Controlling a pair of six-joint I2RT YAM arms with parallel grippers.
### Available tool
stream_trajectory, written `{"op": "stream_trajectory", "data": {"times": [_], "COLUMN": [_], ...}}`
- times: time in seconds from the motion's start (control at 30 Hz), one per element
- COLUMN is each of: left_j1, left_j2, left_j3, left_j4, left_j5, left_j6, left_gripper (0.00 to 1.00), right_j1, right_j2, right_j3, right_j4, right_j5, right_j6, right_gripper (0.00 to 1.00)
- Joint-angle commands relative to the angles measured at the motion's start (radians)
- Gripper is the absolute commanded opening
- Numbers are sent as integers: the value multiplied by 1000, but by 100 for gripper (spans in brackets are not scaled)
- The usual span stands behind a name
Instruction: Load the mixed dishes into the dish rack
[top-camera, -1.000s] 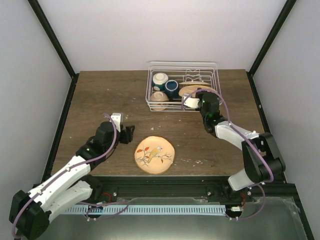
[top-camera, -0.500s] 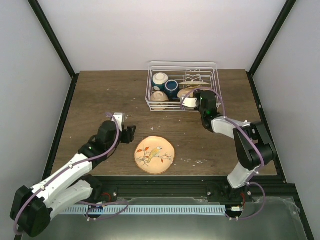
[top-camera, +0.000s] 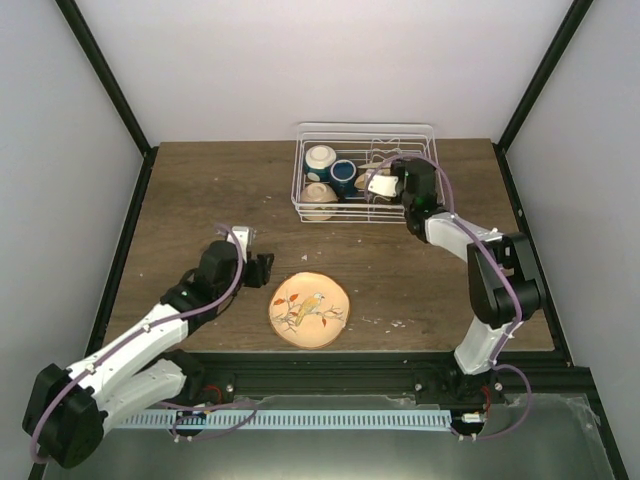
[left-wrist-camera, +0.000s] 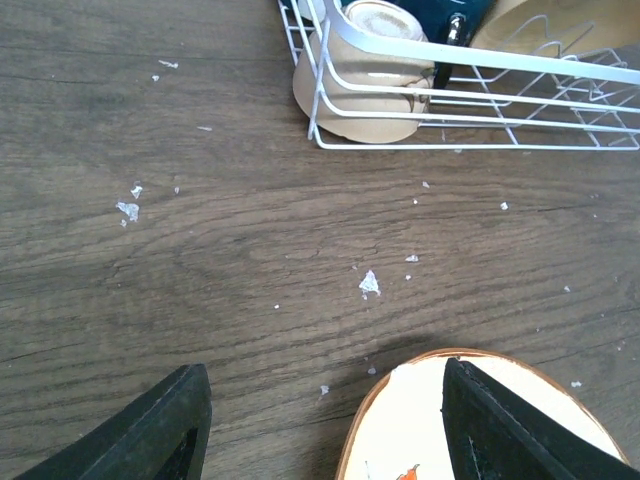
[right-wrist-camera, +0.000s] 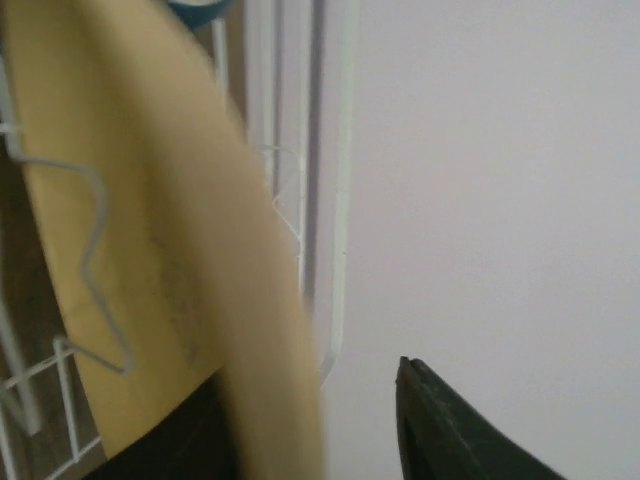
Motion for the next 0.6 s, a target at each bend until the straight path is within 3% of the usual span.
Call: {"op": "stream_trajectory", "data": {"times": [0.0, 0.2, 0.3, 0.57], "left_j1": [4, 5, 6, 5], "left_j2": [18, 84, 120, 196], "left_j3": [2, -7, -33, -67], "left_j4": [20, -6, 6, -3], "left_j5": [13, 20, 29, 6], "left_j6": [-2, -21, -43, -78], "left_gripper": [65, 66, 66, 65], "right_j1": [-12, -4, 25, 147], "right_j2": [-20, -105, -170, -340], "right_j3": [54, 1, -58, -184], "right_j4": [65, 24, -17, -207], "right_j5": [-4, -21, 25, 116], "right_j6": [19, 76, 121, 381], "right_gripper": [51, 74, 97, 100]}}
